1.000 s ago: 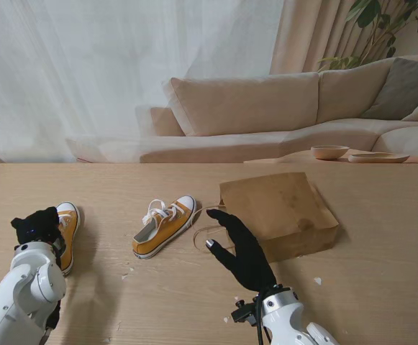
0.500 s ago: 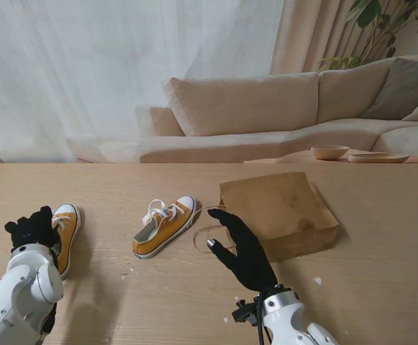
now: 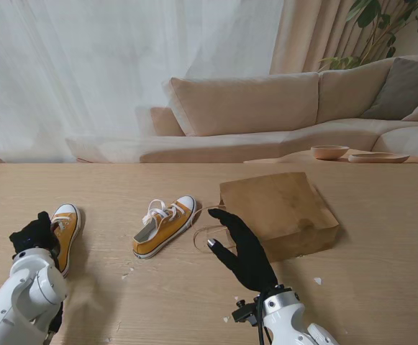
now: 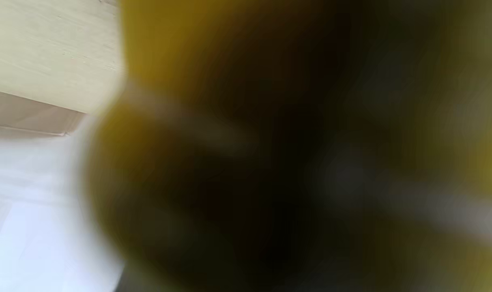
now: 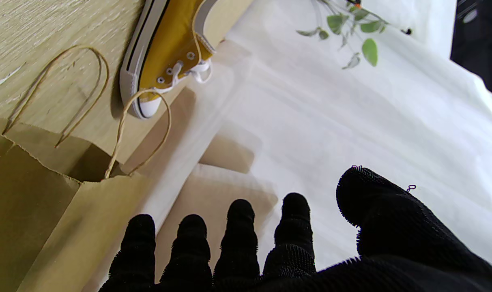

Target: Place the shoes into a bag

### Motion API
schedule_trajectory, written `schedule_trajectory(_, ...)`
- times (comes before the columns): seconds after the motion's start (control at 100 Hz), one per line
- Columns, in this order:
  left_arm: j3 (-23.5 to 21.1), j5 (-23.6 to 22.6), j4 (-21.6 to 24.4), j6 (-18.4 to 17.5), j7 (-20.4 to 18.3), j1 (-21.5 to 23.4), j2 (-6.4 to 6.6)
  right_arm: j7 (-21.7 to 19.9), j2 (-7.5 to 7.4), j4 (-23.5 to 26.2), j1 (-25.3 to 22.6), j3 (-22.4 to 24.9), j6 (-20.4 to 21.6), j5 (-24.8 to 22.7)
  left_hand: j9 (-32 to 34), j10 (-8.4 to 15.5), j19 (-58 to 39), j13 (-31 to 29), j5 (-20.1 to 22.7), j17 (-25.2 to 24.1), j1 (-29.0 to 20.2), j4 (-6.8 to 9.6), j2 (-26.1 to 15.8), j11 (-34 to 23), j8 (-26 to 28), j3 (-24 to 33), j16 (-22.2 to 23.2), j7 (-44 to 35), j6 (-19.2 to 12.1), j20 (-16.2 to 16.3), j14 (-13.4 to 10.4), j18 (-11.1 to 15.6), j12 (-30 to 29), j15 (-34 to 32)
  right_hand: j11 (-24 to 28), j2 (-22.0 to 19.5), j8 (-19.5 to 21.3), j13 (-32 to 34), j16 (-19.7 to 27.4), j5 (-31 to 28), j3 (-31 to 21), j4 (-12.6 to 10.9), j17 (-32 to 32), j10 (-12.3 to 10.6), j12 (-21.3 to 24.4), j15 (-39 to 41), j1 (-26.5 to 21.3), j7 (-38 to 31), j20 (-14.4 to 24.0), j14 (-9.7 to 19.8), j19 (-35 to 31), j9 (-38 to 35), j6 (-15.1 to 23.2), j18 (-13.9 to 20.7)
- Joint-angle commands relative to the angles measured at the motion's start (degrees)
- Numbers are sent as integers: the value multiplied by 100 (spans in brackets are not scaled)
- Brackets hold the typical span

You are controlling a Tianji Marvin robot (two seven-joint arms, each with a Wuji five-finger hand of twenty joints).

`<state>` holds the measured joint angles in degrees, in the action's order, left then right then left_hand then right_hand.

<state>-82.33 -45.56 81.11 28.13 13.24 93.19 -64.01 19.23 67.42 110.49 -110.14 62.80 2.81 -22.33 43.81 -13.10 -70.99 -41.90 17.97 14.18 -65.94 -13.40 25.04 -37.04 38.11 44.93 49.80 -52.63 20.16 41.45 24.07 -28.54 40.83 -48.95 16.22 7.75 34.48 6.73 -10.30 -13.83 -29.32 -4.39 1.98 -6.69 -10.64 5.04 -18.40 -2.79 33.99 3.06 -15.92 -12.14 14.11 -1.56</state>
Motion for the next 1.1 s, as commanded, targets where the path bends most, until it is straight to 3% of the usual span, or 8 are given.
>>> schedule_trajectory(0.0,15,-111,26,-95,-145,13,-59,-51,52,46,-52,-10,6,18,778,757,-420,-304,449,199,-709,69,-127,-1693,274,1026,247,-621,-90,40,100,-245,513,-609,120,-74,92,-39,-7,-28,130,182,-44,-117,-28,60,-47,43,-43,95,-37,91,1,25)
schedule_trajectory(0.04,4,-136,37,-162,-100,20,-61,-48,53,46,-53,-9,5,19,917,821,-521,-391,659,271,-726,52,-115,-2118,437,1094,387,-834,-232,173,67,-327,798,-960,123,-77,92,-37,-7,-31,128,182,-45,-117,-29,62,-51,41,-42,93,-39,90,-1,25)
schedule_trajectory(0.11,-34,-157,97,-292,-83,44,-57,-49,53,49,-54,-9,3,24,1063,761,-538,-434,970,304,-729,42,-124,-2322,673,1170,547,-1015,-453,462,100,-404,1113,-1318,126,-75,94,-37,-6,-36,131,182,-43,-113,-31,63,-54,35,-42,94,-39,92,0,27)
schedule_trajectory(0.2,-97,-213,223,-444,-106,97,-44,-56,51,54,-58,-7,2,28,1116,707,-536,-464,1426,335,-747,72,-187,-2346,962,1152,653,-1242,-607,729,95,-416,1367,-1511,124,-79,97,-41,-3,-37,134,183,-44,-110,-30,61,-52,30,-41,96,-41,96,0,31)
schedule_trajectory(0.4,-222,-180,483,-864,-19,147,-56,-54,54,65,-67,-3,-6,45,1252,517,-535,-534,2369,348,-722,95,-167,-2325,1028,1231,753,-1374,-768,908,212,-553,1496,-1562,127,-82,103,-44,3,-37,136,183,-43,-118,-31,56,-54,19,-41,109,-43,93,-1,39)
schedule_trajectory(0.75,133,172,569,-1036,-83,-319,-100,-32,59,87,-87,21,-13,44,1467,441,-610,-767,2964,573,-613,175,-75,-2202,1336,1437,842,-1798,-818,1149,246,-692,1755,-1633,126,-76,109,-42,6,-36,139,181,-43,-112,-29,55,-52,7,-42,102,-44,92,-2,36)
schedule_trajectory(1.09,1036,755,434,-577,-141,-1052,-230,-19,63,132,-134,73,4,74,1476,404,-598,-775,2964,577,-608,181,-67,-2178,1429,1456,878,-1811,-778,1255,273,-726,1828,-1650,123,-78,110,-45,7,-32,138,180,-41,-116,-27,51,-52,3,-44,104,-44,96,-4,37)
